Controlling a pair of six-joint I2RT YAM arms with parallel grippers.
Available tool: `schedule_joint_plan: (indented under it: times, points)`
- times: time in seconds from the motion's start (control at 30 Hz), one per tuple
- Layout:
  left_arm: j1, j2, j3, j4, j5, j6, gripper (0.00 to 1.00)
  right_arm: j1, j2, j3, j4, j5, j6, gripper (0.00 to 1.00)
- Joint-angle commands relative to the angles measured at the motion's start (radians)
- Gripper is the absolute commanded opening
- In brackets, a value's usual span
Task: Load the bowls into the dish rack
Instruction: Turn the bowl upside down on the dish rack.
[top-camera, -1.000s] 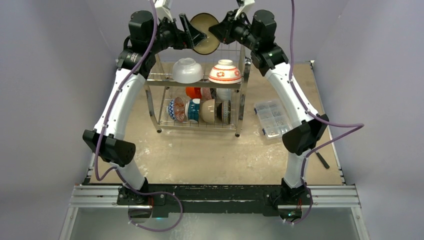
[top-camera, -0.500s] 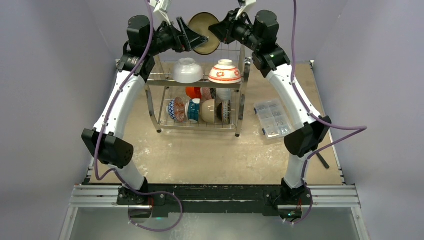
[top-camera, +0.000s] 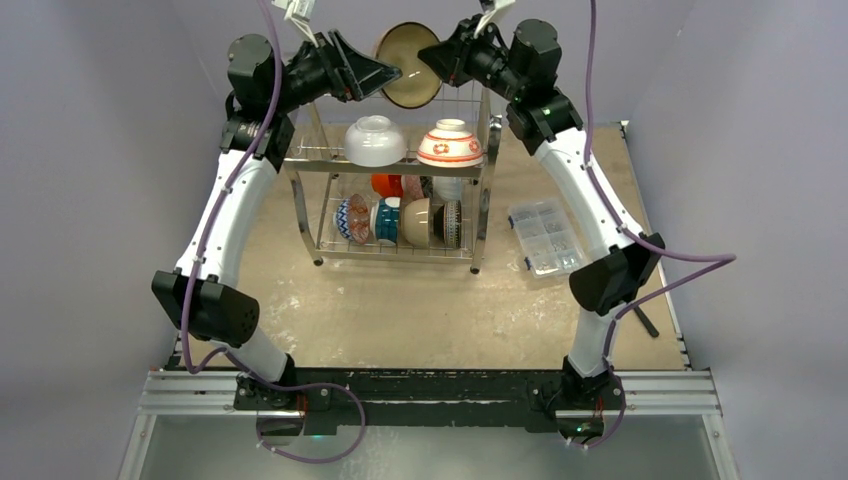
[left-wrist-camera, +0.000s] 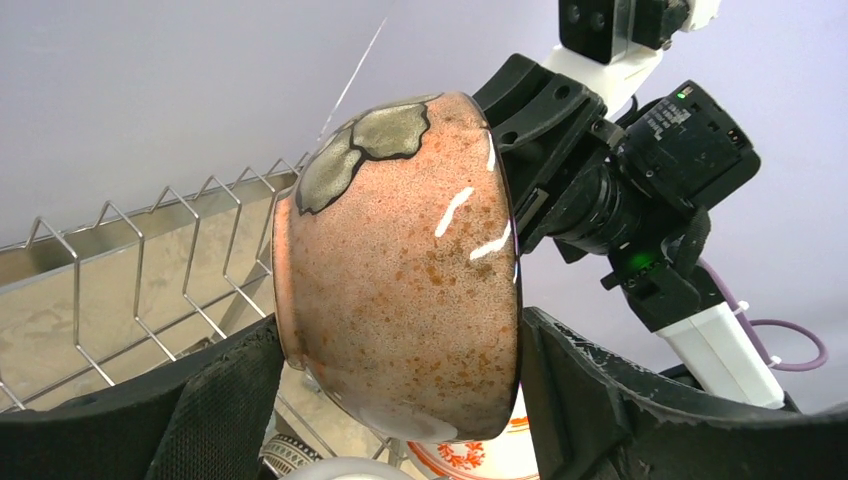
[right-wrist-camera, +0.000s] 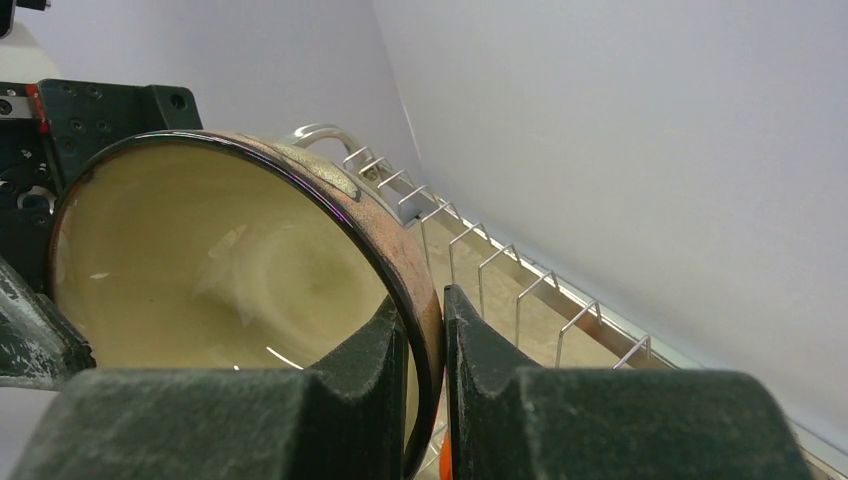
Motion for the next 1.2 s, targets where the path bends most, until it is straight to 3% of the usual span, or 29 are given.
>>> schedule_joint_plan:
  times: [0.0,0.2,0.47,0.8,1.07,1.17]
  points:
    - [0.0,-0.007,0.002,0.138,0.065,-0.074,0.8,0.001,-0.074,0.047,0.142,-0.017,0.033,0.0]
    - [0.0,0.021,0.0,0.12,0.065,-0.077,0.89,-0.001,-0.071,0.042,0.149,-0.027,0.039,0.0]
    - [-0.018,0.035,-0.016,0.123,0.056,-0.068,0.85,0.0,-0.063,0.038,0.154,-0.043,0.057,0.0]
    - [-0.024,0.043,-0.006,0.148,0.053,-0.063,0.54,-0.001,-0.057,0.035,0.14,-0.041,0.052,0.0]
    - [-0.02,0.055,-0.018,0.219,0.065,-0.131,0.01,0.0,-0.069,0.005,0.148,-0.031,0.048,0.29]
    - [-0.005,0.049,-0.021,0.18,0.016,-0.121,0.0,0.0,-0.078,-0.011,0.154,-0.025,0.047,0.4]
